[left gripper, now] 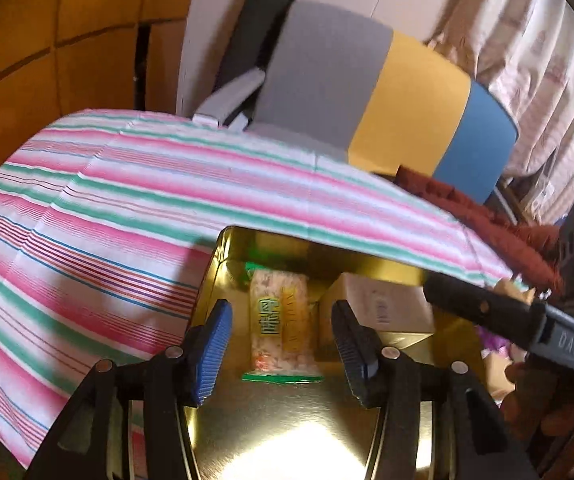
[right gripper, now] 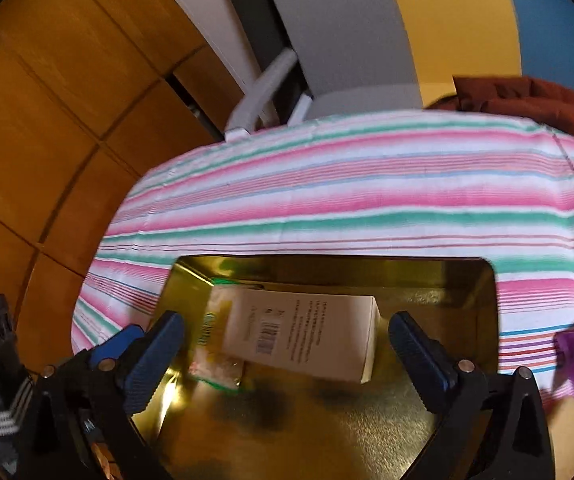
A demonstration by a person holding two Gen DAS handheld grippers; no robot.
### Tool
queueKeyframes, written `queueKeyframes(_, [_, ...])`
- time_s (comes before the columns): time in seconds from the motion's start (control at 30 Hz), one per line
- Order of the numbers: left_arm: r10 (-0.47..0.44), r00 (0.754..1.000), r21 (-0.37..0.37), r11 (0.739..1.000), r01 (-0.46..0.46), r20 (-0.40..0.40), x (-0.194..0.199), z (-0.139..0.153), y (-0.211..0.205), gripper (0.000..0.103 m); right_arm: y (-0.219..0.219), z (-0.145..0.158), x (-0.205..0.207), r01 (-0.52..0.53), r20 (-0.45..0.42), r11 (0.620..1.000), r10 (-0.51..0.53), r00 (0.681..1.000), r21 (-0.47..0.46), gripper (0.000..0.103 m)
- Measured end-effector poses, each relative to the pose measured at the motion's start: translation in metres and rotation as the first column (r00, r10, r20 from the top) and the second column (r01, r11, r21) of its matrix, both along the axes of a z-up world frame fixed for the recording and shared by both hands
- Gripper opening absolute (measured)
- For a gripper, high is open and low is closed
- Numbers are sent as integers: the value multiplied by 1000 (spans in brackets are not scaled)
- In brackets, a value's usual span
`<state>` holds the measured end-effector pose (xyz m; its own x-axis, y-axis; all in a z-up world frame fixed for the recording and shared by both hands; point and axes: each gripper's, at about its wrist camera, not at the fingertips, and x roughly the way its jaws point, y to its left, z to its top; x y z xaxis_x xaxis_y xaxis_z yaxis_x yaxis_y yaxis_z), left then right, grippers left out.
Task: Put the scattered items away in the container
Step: 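Carry both held items into the gold tray and open both grippers, then move both grippers back from the tray toward the pile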
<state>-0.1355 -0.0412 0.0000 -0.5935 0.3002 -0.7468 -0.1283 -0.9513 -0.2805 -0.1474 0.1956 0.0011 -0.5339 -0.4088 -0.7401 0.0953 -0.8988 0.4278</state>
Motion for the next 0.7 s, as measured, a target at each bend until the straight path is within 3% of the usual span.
queueKeyframes(0.17, [-16, 998, -18, 1000, 15, -66, 28, 15, 18, 53, 6, 23, 28, -17, -68, 999, 20, 997, 33, 103])
queueKeyframes(0.27, [-81, 992, -10, 997, 80, -94, 49, 21, 41, 53, 12, 31, 46, -20, -101, 997, 27, 994, 72, 103])
queueKeyframes(0.4, [-159, 983, 46, 985, 163, -91, 68, 23, 67, 55, 31, 39, 71, -4, -128, 993, 19, 992, 118, 102])
queueKeyframes(0.7, [-298, 951, 40, 952, 302, -85, 106, 30, 132, 63, 91, 36, 125, 88, -129, 972, -61, 990, 216, 102])
